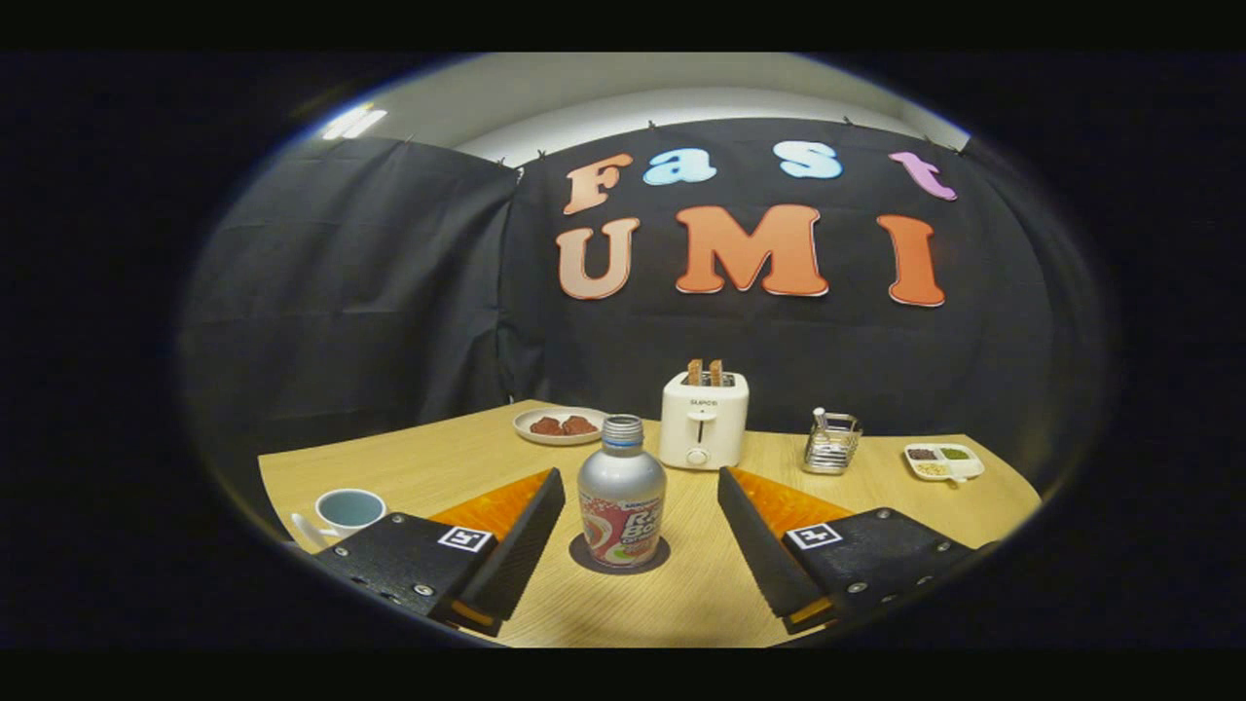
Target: Take the bottle from table, then pour the juice into the cup, finally place the bottle on the coaster
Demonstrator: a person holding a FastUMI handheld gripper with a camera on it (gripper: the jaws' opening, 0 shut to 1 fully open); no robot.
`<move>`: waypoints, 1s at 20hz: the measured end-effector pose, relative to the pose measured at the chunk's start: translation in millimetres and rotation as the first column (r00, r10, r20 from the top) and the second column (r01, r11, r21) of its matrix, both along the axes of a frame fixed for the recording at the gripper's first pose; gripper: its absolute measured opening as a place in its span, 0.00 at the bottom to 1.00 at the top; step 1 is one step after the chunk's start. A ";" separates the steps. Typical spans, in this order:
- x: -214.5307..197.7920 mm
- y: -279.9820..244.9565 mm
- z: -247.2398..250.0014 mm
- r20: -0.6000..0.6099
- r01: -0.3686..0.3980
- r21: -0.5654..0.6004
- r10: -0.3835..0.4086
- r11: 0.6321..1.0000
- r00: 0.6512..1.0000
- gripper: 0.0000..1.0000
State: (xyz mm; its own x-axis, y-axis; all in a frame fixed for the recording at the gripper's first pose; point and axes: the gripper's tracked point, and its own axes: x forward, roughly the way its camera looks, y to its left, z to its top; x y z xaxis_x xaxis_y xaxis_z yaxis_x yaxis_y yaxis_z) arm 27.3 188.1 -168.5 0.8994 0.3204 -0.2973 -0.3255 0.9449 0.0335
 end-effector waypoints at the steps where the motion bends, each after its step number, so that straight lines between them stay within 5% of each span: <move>1: -4.3 -4.3 6.5 0.008 0.005 0.010 -0.005 1.000 1.000 0.94; 20: -68.6 -89.7 125.8 0.277 0.209 0.088 -0.226 0.974 0.934 0.97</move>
State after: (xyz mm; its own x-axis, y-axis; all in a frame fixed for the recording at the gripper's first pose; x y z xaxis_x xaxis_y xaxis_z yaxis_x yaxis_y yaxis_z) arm -41.4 98.3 -42.8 0.9932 0.1160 -0.0074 -0.1158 0.9930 0.0249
